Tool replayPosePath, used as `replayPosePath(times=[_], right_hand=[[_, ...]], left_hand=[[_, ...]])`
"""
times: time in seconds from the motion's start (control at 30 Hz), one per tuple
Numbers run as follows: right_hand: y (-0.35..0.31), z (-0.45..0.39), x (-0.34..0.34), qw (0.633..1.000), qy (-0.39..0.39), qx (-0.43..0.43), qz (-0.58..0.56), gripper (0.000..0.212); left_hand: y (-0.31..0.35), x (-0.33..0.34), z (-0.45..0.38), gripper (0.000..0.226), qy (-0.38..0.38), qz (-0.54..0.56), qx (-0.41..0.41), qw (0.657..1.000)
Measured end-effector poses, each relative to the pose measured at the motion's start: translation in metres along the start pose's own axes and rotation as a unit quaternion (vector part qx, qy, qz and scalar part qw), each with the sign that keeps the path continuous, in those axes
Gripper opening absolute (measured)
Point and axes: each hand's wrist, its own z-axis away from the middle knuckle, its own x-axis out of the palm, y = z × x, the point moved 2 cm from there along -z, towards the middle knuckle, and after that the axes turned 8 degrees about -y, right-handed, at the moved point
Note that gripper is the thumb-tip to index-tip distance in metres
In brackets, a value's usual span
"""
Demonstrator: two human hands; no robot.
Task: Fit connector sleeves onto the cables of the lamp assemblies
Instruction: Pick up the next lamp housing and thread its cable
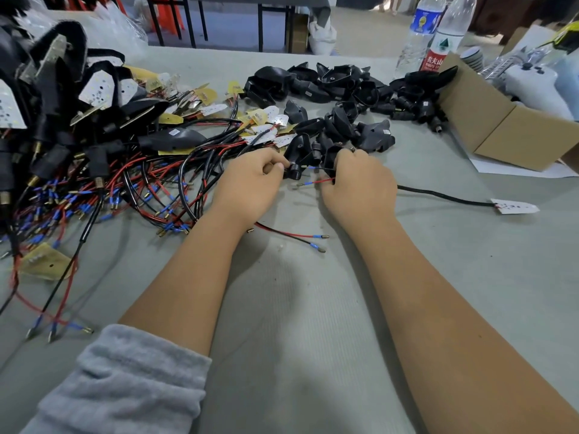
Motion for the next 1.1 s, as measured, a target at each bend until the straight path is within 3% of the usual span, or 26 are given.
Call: replayPosePath(times=[0.13, 0.23, 0.33, 0.4, 0.5, 0.63, 0.83, 0.9, 0.97, 1.1], right_hand=[[-0.002, 0.000, -0.001, 1.000, 0.001, 0.004, 0.017, 0.008], [-0.008, 0.003, -0.008, 0.994, 0.081, -0.002, -0.074, 0.007], [-0.021, 0.009, -0.012, 0.972, 0.121, -0.070, -0.187, 0.008], [-0.036, 0.013, -0.007, 0.951, 0.080, -0.103, -0.281, 0.006], [-0.055, 0.011, 0.003, 0.907, -0.012, -0.072, -0.415, 0.023], [-0.058, 0.005, 0.005, 0.866, -0.081, -0.041, -0.492, 0.018], [-0.049, 0.007, -0.001, 0.799, -0.116, -0.030, -0.589, 0.031], [-0.045, 0.006, -0.002, 0.811, -0.099, -0.004, -0.576, 0.029], [-0.040, 0.005, -0.003, 0.862, -0.070, 0.008, -0.502, 0.015], [-0.027, 0.004, -0.001, 0.949, -0.032, -0.004, -0.313, 0.029]], left_hand=[[0.000, 0.001, 0.002, 0.022, -0.021, -0.019, -0.003, 1.000], [0.004, 0.003, 0.001, 0.026, -0.015, 0.058, 0.014, 0.998], [0.007, 0.004, 0.004, 0.022, -0.014, 0.158, 0.036, 0.987], [0.009, 0.004, 0.005, 0.027, -0.021, 0.159, 0.051, 0.986], [0.007, 0.002, 0.005, 0.039, -0.014, 0.179, 0.033, 0.983], [0.004, 0.002, 0.001, 0.041, -0.040, 0.194, 0.013, 0.980], [-0.004, 0.000, -0.005, 0.013, 0.004, 0.230, 0.003, 0.973], [-0.007, -0.002, -0.008, 0.019, 0.032, 0.247, -0.011, 0.968], [-0.008, -0.002, -0.010, 0.030, 0.053, 0.268, -0.022, 0.962], [-0.011, -0.001, -0.011, 0.029, 0.050, 0.271, -0.024, 0.961]])
